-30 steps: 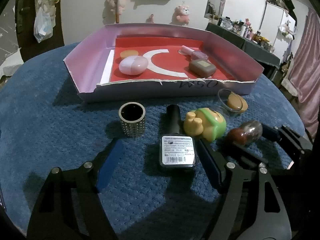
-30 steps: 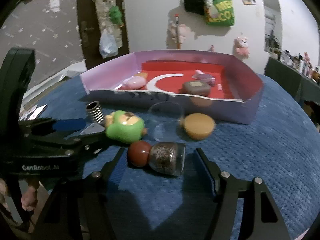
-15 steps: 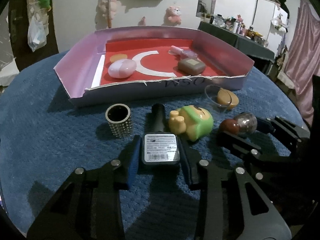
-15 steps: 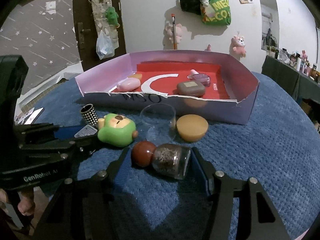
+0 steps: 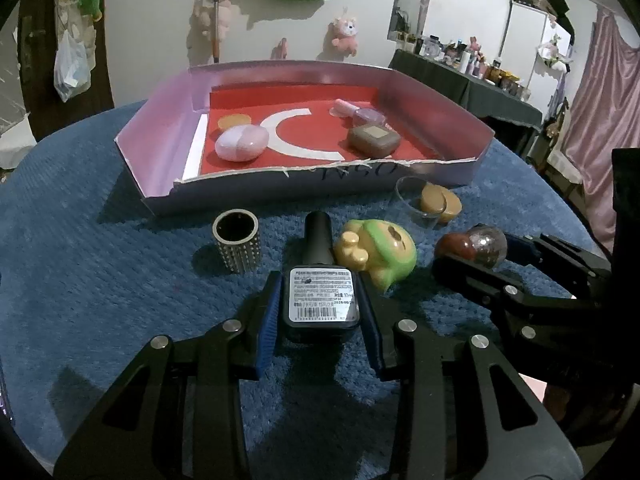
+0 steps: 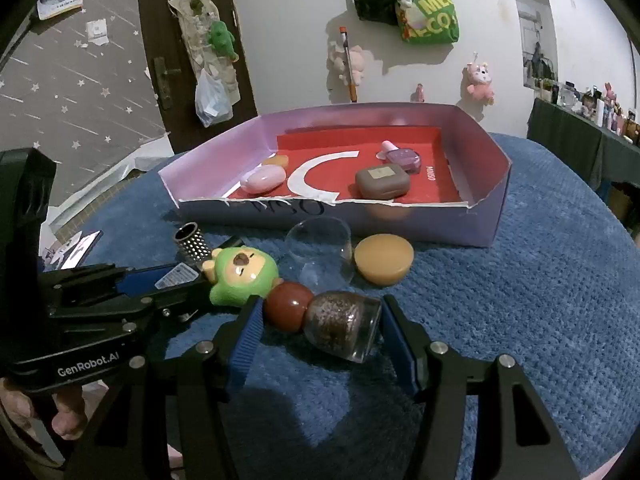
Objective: Organize rigid objects
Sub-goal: 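Grasp glitter bottle with right tool while left tool grasps dark nail polish, then carry glitter bottle and dark nail polish over the red box with both tools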
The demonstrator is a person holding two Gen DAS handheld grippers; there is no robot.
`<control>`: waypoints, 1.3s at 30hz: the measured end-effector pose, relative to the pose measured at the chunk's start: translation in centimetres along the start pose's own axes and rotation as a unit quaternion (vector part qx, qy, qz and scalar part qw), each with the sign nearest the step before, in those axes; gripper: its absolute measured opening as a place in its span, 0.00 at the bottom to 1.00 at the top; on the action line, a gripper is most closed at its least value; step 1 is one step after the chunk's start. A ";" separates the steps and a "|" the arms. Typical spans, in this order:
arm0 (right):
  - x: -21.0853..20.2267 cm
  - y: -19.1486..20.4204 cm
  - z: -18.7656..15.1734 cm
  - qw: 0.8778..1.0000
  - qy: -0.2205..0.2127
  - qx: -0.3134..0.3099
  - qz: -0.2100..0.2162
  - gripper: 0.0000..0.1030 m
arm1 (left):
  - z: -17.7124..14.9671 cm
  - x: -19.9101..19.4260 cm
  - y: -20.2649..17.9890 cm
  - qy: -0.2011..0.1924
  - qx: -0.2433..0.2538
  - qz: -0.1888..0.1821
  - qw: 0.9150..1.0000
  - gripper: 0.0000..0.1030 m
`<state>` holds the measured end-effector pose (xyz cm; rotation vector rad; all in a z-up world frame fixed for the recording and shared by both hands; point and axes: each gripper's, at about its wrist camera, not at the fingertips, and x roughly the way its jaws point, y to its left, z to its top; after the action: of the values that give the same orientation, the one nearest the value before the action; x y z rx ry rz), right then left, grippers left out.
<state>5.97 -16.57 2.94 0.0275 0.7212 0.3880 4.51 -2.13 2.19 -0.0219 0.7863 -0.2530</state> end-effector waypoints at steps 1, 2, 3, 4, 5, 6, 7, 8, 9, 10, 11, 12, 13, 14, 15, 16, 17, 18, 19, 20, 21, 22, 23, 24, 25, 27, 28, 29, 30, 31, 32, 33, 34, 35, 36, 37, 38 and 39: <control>-0.1 0.0 0.1 1.000 0.000 0.001 0.002 0.60 | 0.0 -0.1 0.0 -0.002 0.000 0.000 1.000 0.33; -0.2 0.1 0.1 1.000 -0.001 0.001 0.002 0.60 | 0.0 -0.3 0.0 -0.003 0.001 -0.001 1.000 0.33; -0.3 0.1 0.1 1.000 -0.002 0.000 0.002 0.60 | 0.1 -0.4 0.0 -0.005 0.001 -0.001 1.000 0.33; -0.4 0.1 0.2 1.000 -0.004 0.000 0.003 0.60 | 0.1 -0.4 0.0 -0.006 0.001 -0.001 1.000 0.33; -0.6 0.2 0.2 1.000 -0.005 -0.001 0.004 0.60 | 0.2 -0.5 0.0 -0.007 0.002 0.000 1.000 0.33; -0.7 0.2 0.3 1.000 -0.006 -0.001 0.004 0.60 | 0.2 -0.6 0.0 -0.007 0.001 0.000 1.000 0.33; -0.7 0.3 0.3 1.000 -0.006 -0.001 0.004 0.60 | 0.2 -0.7 0.1 -0.008 0.000 -0.002 1.000 0.33; -0.8 0.4 0.4 1.000 -0.007 -0.001 0.005 0.60 | 0.2 -0.8 0.2 -0.009 -0.002 -0.004 1.000 0.33; -0.9 0.4 0.4 1.000 -0.008 -0.002 0.006 0.60 | 0.2 -0.9 0.3 -0.010 -0.004 -0.006 1.000 0.33; -1.0 0.5 0.5 1.000 -0.009 -0.003 0.006 0.60 | 0.3 -1.1 0.3 -0.012 -0.006 -0.009 1.000 0.33; -1.1 0.6 0.5 1.000 -0.010 -0.004 0.007 0.60 | 0.3 -1.3 0.4 -0.016 -0.007 -0.013 1.000 0.33; -1.2 0.7 0.6 1.000 -0.012 -0.005 0.007 0.60 | 0.3 -1.5 0.4 -0.018 -0.006 -0.013 1.000 0.33; -1.3 0.7 0.7 1.000 -0.013 -0.006 0.007 0.60 | 0.4 -1.6 0.3 -0.020 -0.006 -0.013 1.000 0.33; -1.5 0.7 0.7 1.000 -0.015 -0.006 0.008 0.60 | 0.4 -1.7 0.3 -0.022 -0.005 -0.013 1.000 0.33; -1.6 0.8 0.7 1.000 -0.016 -0.007 0.008 0.60 | 0.4 -1.8 0.3 -0.023 -0.005 -0.013 1.000 0.33; -1.7 0.9 0.8 1.000 -0.017 -0.008 0.008 0.60 | 0.4 -1.9 0.3 -0.023 -0.006 -0.013 1.000 0.33; -1.8 1.0 0.8 1.000 -0.017 -0.009 0.008 0.60 | 0.4 -1.9 0.2 -0.024 -0.006 -0.014 1.000 0.33; -1.8 1.1 0.8 1.000 -0.017 -0.009 0.009 0.60 | 0.4 -2.0 0.2 -0.025 -0.006 -0.014 1.000 0.33; -1.9 1.2 0.9 1.000 -0.018 -0.010 0.009 0.60 | 0.3 -2.0 0.2 -0.025 -0.007 -0.015 1.000 0.33; -1.9 1.2 0.9 1.000 -0.018 -0.010 0.009 0.60 | 0.3 -2.1 0.2 -0.026 -0.008 -0.017 1.000 0.33; -2.0 1.2 0.9 1.000 -0.018 -0.011 0.010 0.60 | 0.3 -2.2 0.3 -0.026 -0.009 -0.018 0.999 0.33; -2.0 1.3 0.9 1.000 -0.019 -0.011 0.010 0.60 | 0.3 -2.3 0.3 -0.027 -0.010 -0.019 0.999 0.33; -2.1 1.3 1.0 1.000 -0.019 -0.010 0.011 0.60 | 0.3 -2.4 0.3 -0.028 -0.010 -0.020 0.999 0.33; -2.2 1.3 1.0 1.000 -0.020 -0.011 0.012 0.60 | 0.3 -2.5 0.3 -0.029 -0.010 -0.019 0.999 0.33; -2.3 1.3 1.0 1.000 -0.021 -0.011 0.012 0.60 | 0.3 -2.6 0.3 -0.030 -0.009 -0.019 0.999 0.33; -2.6 1.4 1.1 1.000 -0.024 -0.012 0.013 0.60 | 0.4 -2.8 0.2 -0.033 -0.009 -0.020 0.999 0.33; -2.7 1.4 1.2 1.000 -0.025 -0.013 0.014 0.60 | 0.4 -2.9 0.2 -0.034 -0.009 -0.021 0.999 0.33; -2.8 1.5 1.2 0.999 -0.027 -0.014 0.014 0.60 | 0.4 -3.0 0.1 -0.035 -0.008 -0.021 0.999 0.33; -2.9 1.5 1.3 0.999 -0.028 -0.014 0.014 0.60 | 0.4 -3.1 0.1 -0.036 -0.008 -0.021 0.999 0.33; -3.0 1.5 1.3 0.999 -0.029 -0.015 0.014 0.60 | 0.5 -3.2 0.0 -0.038 -0.007 -0.021 0.999 0.33; -3.1 1.5 1.4 0.999 -0.030 -0.016 0.014 0.60 | 0.6 -3.3 0.0 -0.040 -0.007 -0.021 0.999 0.33; -3.2 1.5 1.5 0.999 -0.032 -0.016 0.014 0.60 | 0.6 -3.3 0.0 -0.041 -0.006 -0.020 0.999 0.33; -3.2 1.5 1.7 0.999 -0.033 -0.016 0.014 0.60 | 0.7 -3.4 0.0 -0.043 -0.006 -0.021 0.999 0.33; -3.3 1.5 1.8 0.999 -0.034 -0.017 0.015 0.60 | 0.8 -3.5 0.0 -0.044 -0.007 -0.020 0.999 0.33; -3.3 1.5 1.9 0.999 -0.035 -0.017 0.015 0.60 | 0.9 -3.5 0.0 -0.045 -0.007 -0.020 0.999 0.33; -3.4 1.5 2.0 0.999 -0.036 -0.017 0.015 0.60 | 1.0 -3.6 0.1 -0.046 -0.008 -0.020 0.999 0.33; -3.4 1.5 2.1 0.999 -0.037 -0.018 0.015 0.60 | 1.0 -3.6 0.1 -0.047 -0.009 -0.020 0.999 0.33; -3.5 1.5 2.3 0.999 -0.038 -0.019 0.015 0.60 | 1.1 -3.6 0.1 -0.048 -0.009 -0.020 0.999 0.33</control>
<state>4.54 -16.13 7.10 0.0166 0.6380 0.4267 2.85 -1.22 5.51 -0.0674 0.6927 -0.2806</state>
